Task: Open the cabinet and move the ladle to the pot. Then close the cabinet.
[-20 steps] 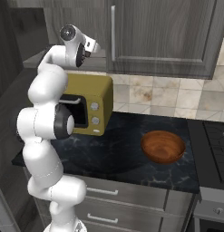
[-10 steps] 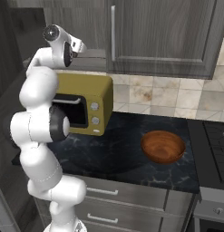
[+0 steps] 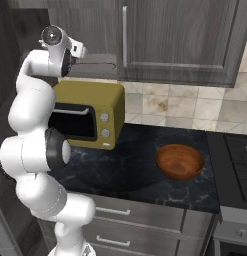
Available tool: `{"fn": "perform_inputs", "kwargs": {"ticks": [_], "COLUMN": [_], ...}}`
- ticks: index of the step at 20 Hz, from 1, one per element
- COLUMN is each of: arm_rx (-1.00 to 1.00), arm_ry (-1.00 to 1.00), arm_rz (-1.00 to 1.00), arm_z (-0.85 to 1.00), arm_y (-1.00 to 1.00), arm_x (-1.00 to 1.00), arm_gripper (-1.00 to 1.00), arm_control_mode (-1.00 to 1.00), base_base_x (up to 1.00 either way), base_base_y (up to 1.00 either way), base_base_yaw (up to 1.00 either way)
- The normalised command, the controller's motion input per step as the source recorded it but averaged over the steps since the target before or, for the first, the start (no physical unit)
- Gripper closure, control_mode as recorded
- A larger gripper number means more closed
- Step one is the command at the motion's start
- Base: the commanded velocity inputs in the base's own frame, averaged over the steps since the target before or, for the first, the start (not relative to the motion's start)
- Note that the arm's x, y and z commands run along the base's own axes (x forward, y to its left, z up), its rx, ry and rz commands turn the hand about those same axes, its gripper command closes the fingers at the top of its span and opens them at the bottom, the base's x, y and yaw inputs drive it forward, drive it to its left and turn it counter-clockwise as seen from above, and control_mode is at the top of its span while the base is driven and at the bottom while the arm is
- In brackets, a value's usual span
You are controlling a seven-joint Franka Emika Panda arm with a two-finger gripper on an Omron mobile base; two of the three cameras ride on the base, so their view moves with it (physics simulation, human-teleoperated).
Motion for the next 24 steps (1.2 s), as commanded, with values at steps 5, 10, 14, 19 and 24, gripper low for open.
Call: {"fn": "perform_inputs", "kwargs": {"ticks": [5, 10, 14, 19, 24], "arm_rx": [0.00, 0.00, 0.00, 0.00, -0.02], "arm_ry": [-0.04, -0.03, 0.00, -0.01, -0.01], "arm_rz": [0.16, 0.13, 0.15, 0.11, 0.01], "arm_z": [0.09, 0.13, 0.14, 0.20, 0.18], "arm_y": [0.03, 0.13, 0.31, 0.07, -0.03], "arm_x": [-0.72, -0.77, -0.61, -0.81, -0.91], "arm_gripper": [1.00, 1.00, 1.00, 1.00, 1.00], "arm_control_mode": [-1.00, -1.00, -1.00, -1.00, -1.00], "base_base_x": [0.00, 0.00, 0.00, 0.00, 0.00], "base_base_y": [0.00, 0.00, 0.00, 0.00, 0.00], "base_base_yaw": [0.00, 0.00, 0.00, 0.00, 0.00]}}
